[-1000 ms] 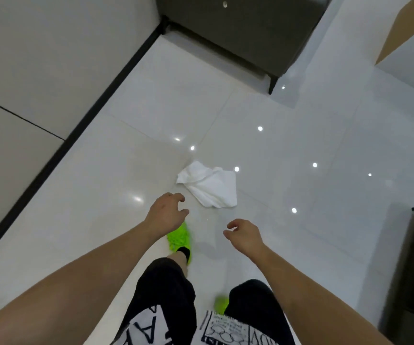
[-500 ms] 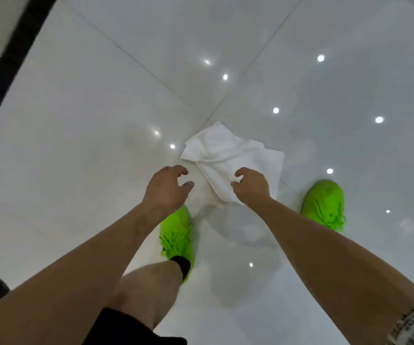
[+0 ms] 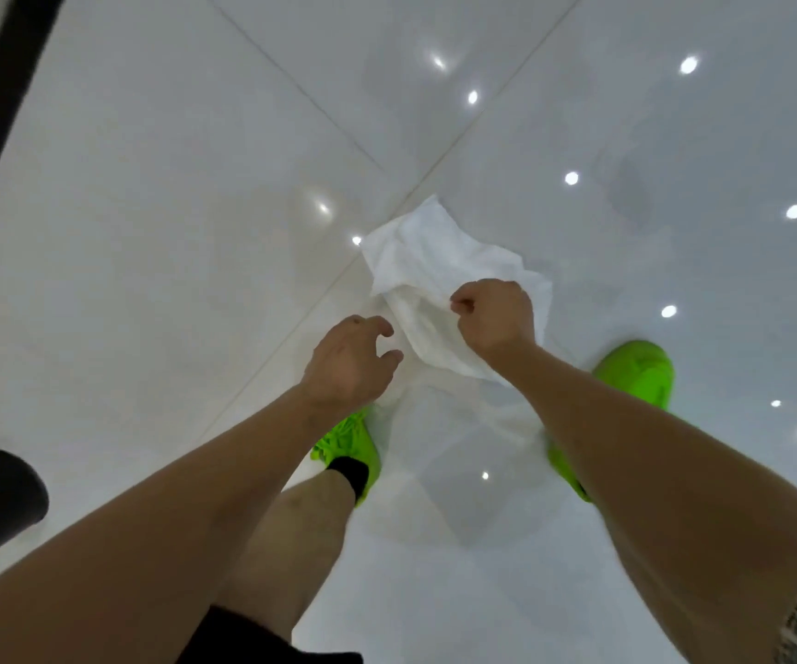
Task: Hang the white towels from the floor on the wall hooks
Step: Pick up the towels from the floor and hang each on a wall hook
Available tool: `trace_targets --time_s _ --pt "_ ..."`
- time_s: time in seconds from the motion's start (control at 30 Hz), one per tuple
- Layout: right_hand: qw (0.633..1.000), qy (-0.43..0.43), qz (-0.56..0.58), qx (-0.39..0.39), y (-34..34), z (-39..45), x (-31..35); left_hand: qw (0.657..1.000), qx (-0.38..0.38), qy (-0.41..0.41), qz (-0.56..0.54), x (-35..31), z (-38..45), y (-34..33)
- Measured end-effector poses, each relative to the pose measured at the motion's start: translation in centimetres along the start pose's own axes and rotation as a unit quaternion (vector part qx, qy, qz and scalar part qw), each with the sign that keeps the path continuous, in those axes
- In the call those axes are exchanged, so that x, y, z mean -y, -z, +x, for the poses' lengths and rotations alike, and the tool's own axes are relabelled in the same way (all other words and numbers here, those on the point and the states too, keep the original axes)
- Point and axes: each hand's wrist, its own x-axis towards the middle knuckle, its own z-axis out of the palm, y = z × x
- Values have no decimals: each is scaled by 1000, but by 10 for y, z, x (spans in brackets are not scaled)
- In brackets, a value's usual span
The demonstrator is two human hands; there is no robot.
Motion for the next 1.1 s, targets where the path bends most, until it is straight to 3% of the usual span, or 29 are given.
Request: trace_targets --time_s 0.1,0.3,0.47,0.57,0.67,0.77,0.87,1.0,1.1 --pt "998 32 46 -38 71 -60 24 999 -24 -34 8 -49 -58 43" --pt "974 56 213 -54 275 -175 119 978 -106 -178 -15 -168 -194 167" --pt "950 129 278 -54 445 -298 205 937 -181 -298 21 -253 -305 290" --pt "936 154 297 -114 507 -385 238 897 -210 -388 34 -292 -378 354" --pt "912 173 316 -198 530 -471 254 850 -212 -483 -4 -321 -457 386" --pt "895 160 298 -292 526 -545 259 818 -150 -554 27 -332 -519 389" --pt "880 105 252 -389 516 -617 243 776 -157 -596 129 -338 -568 373" --pt "862 31 208 -462 494 -722 202 720 -170 -667 92 -346 -643 339" --pt "823 -11 217 -525 465 -799 160 695 -119 -705 71 -351 -711 294"
